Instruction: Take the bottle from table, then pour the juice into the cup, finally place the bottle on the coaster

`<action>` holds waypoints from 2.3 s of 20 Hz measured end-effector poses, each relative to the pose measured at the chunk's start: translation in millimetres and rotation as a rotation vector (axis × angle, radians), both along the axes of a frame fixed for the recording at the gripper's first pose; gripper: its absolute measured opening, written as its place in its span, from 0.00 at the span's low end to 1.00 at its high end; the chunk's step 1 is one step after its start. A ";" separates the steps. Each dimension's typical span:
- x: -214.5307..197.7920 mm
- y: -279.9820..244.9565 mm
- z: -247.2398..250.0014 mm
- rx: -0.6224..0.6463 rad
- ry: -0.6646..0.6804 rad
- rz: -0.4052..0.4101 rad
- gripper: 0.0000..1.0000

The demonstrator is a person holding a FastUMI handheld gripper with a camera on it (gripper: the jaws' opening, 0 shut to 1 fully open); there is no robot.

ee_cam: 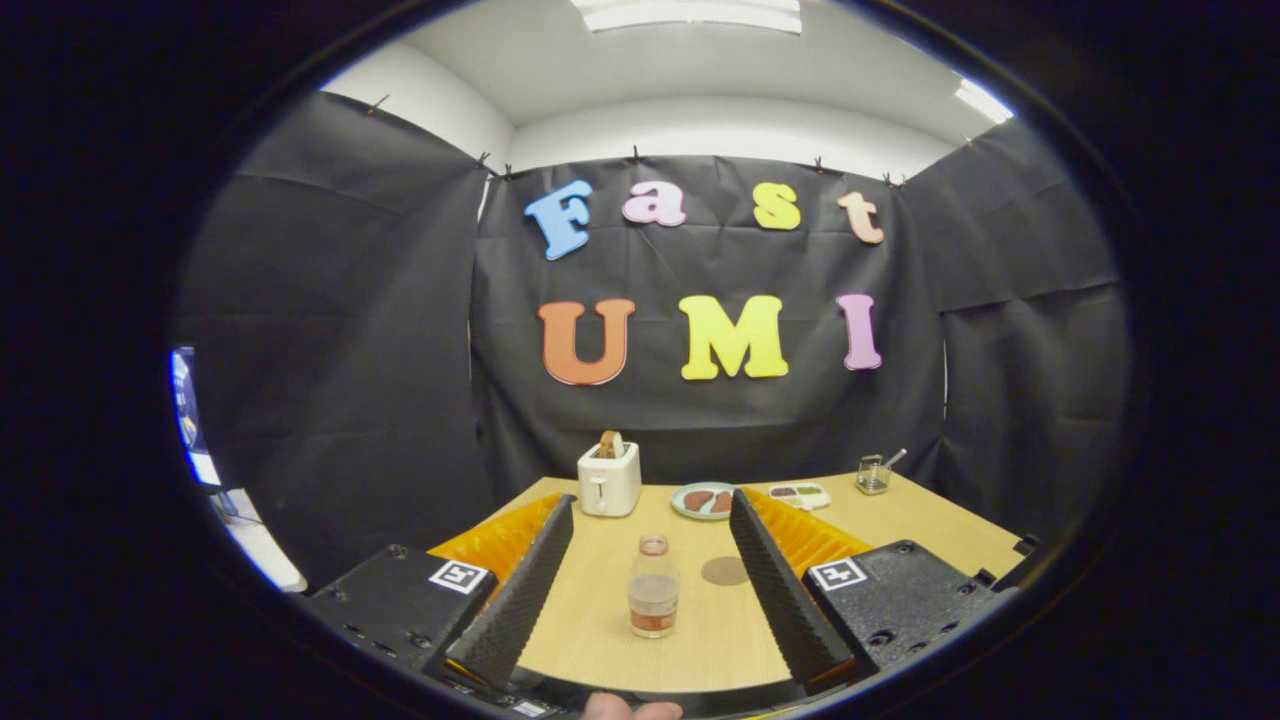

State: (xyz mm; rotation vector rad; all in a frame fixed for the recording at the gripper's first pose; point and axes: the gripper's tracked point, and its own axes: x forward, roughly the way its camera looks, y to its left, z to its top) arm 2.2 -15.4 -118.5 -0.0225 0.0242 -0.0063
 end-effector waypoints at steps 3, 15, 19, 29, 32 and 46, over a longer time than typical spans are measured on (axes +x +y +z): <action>1.0 -10.6 -37.5 -0.006 -0.004 -0.004 1.00; 54.2 -24.1 -152.5 -0.076 0.071 -0.024 1.00; 87.2 -26.1 -186.1 -0.103 0.113 -0.025 1.00; 143.6 -8.7 -222.0 -0.104 0.151 0.019 1.00; 148.0 -10.2 -234.6 -0.122 0.175 0.013 1.00; 136.5 -16.2 -182.8 -0.077 0.094 0.000 0.78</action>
